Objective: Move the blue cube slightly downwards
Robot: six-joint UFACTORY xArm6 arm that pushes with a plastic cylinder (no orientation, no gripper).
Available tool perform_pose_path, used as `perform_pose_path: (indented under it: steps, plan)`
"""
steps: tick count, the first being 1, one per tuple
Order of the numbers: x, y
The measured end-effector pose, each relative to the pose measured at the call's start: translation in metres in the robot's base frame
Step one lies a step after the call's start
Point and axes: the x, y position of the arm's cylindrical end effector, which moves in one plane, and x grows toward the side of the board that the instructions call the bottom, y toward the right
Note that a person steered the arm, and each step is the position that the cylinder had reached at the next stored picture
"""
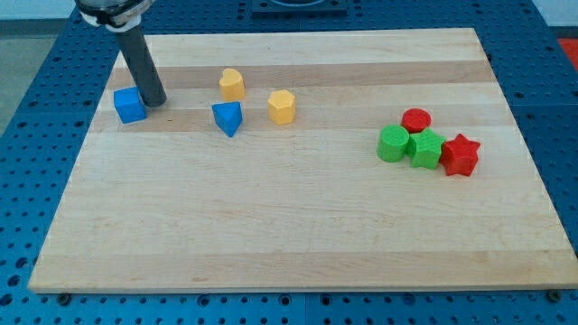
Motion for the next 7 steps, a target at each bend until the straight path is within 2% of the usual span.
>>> perform_pose_path:
  steps: [1, 4, 6, 7]
  plan:
    - [-0.018, -0.007]
    - [0.002, -0.020]
    - [0.013, 0.043]
    - [0.019, 0.035]
